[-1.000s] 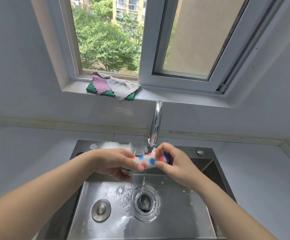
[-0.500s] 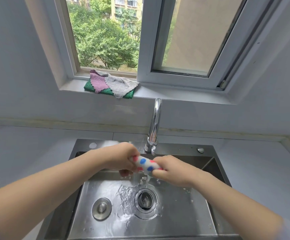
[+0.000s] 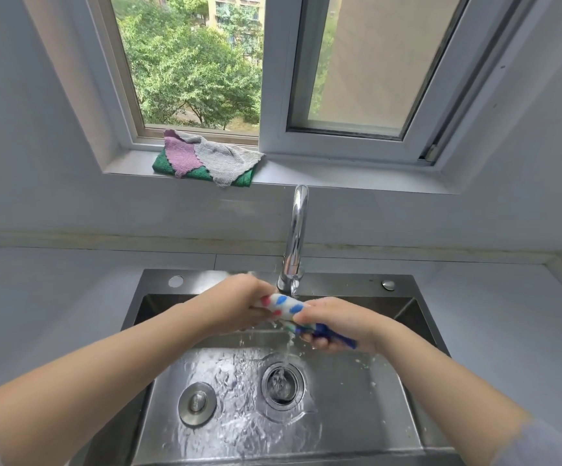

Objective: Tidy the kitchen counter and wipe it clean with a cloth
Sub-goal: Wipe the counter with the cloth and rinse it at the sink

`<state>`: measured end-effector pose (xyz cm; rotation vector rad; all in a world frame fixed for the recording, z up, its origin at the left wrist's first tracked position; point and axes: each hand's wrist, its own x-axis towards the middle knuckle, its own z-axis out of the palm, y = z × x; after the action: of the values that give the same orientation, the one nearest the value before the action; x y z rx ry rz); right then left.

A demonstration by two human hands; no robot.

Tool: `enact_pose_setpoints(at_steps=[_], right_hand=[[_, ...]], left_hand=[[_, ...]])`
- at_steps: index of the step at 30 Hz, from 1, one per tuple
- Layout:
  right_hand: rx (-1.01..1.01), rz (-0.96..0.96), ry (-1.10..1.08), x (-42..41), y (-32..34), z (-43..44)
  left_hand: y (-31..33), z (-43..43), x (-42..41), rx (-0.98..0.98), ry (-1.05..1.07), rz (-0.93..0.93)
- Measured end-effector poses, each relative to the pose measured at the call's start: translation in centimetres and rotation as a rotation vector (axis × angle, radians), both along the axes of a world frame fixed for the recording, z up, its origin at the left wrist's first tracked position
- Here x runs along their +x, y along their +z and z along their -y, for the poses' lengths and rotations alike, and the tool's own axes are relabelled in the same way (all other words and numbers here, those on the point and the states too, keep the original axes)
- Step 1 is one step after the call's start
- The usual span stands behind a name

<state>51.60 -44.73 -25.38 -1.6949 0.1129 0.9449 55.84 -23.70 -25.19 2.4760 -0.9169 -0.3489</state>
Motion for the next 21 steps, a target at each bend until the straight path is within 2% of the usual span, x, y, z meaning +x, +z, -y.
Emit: enact_pose_setpoints(at_steps=[3, 4, 6, 10, 13, 18, 21], right_hand=[[-0.129, 0.272, -0.122, -0.7, 0.6, 0.6], [-0.203, 0.374, -0.142, -1.2, 0.7, 0.9], [-0.394, 0.626, -0.119, -2.5, 0.6, 1.2], [-0.648, 1.165, -0.039, -5.0, -2.2, 0.4], [-0.777, 1.457, -0.072, -4.9, -4.5, -0.6], [-0.697, 1.664, -0.307, -2.2, -4.6, -1.9], [-0.662, 1.706, -0.307, -0.6, -3.7, -1.8]], left_hand=[[0.4, -0.2, -0.1, -0.195, 0.149, -0.486], [0.4, -0.4, -0.2, -0.237, 0.185, -0.597], [0.4, -0.7, -0.1, -0.293, 0.223, -0.736], [1.2, -0.8, 0.3, -0.299, 0.262, -1.008], [2.2, -0.4, 0.3, -0.29, 0.228, -1.192], [3.7, 0.2, 0.2, -0.301, 0.176, -1.446], [4.1, -0.1, 0.2, -0.299, 0.165, -1.497]])
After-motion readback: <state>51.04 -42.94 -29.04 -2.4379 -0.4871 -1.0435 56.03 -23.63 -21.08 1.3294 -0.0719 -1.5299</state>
